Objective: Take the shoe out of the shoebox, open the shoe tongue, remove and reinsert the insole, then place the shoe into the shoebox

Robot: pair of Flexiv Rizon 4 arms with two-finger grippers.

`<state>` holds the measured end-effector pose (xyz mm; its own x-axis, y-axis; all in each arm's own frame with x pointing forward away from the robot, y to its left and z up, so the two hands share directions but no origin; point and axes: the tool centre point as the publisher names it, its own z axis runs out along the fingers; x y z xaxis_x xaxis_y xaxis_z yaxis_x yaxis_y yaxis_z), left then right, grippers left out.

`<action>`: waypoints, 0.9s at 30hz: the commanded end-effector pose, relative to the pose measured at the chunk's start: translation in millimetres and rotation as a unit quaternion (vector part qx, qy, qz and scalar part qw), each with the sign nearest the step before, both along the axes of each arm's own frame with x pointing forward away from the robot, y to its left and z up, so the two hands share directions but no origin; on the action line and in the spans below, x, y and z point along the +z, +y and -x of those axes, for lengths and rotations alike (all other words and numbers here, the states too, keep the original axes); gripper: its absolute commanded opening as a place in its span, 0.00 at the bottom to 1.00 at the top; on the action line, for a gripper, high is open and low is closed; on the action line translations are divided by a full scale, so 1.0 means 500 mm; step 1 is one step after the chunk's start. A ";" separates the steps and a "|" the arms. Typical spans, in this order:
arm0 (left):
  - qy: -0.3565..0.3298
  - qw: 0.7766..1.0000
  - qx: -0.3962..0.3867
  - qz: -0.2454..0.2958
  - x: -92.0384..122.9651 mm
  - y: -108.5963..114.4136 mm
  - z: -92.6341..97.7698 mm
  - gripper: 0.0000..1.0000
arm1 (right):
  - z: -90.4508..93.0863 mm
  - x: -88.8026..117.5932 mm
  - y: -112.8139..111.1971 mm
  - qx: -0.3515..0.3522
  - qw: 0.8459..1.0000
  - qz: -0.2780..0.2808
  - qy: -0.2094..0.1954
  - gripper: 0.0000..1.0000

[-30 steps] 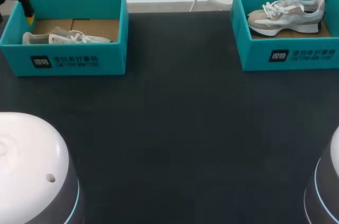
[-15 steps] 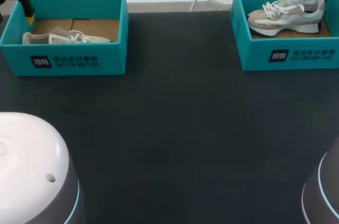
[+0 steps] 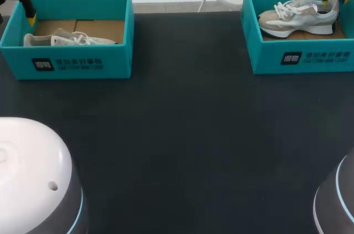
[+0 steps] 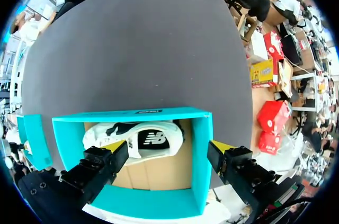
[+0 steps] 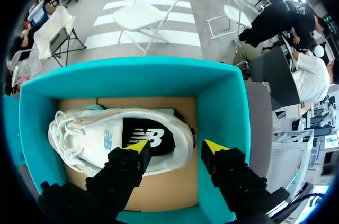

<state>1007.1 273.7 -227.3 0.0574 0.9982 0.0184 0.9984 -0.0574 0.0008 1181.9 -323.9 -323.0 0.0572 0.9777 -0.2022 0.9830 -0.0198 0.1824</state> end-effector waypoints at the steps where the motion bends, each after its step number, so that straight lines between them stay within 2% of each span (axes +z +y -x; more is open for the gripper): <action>1: -0.001 1.000 0.000 0.000 0.000 0.001 0.001 1.00 | -0.013 -0.022 -0.005 -0.001 1.000 -0.002 0.010 0.62; 4: -0.001 1.000 0.000 0.000 0.000 0.001 0.001 1.00 | -0.013 -0.032 -0.009 -0.001 1.000 0.000 0.015 0.68; 12: -0.001 1.000 0.000 0.000 0.000 0.001 0.001 1.00 | -0.034 -0.052 -0.027 0.003 1.000 0.008 0.029 0.66; 15: -0.001 1.000 0.000 0.000 0.000 0.001 0.001 1.00 | -0.037 -0.060 -0.027 0.005 0.999 0.013 0.037 0.59; 16: -0.001 1.000 0.000 0.000 0.000 0.001 0.001 1.00 | -0.038 -0.064 -0.029 0.005 0.999 0.015 0.039 0.52; 19: -0.001 1.000 0.000 0.000 0.000 0.001 0.001 1.00 | -0.037 -0.069 -0.031 0.003 0.999 0.021 0.040 0.41; 20: -0.001 1.000 0.000 0.000 0.000 0.001 0.001 1.00 | -0.036 -0.069 -0.031 0.003 0.999 0.023 0.040 0.26; 21: -0.001 1.000 0.000 0.000 0.000 0.001 0.001 1.00 | -0.033 -0.070 -0.034 0.003 0.999 0.033 0.039 0.02; 27: -0.001 1.000 0.000 0.000 0.000 0.001 0.001 1.00 | -0.024 -0.074 -0.046 0.002 0.998 0.044 0.041 0.00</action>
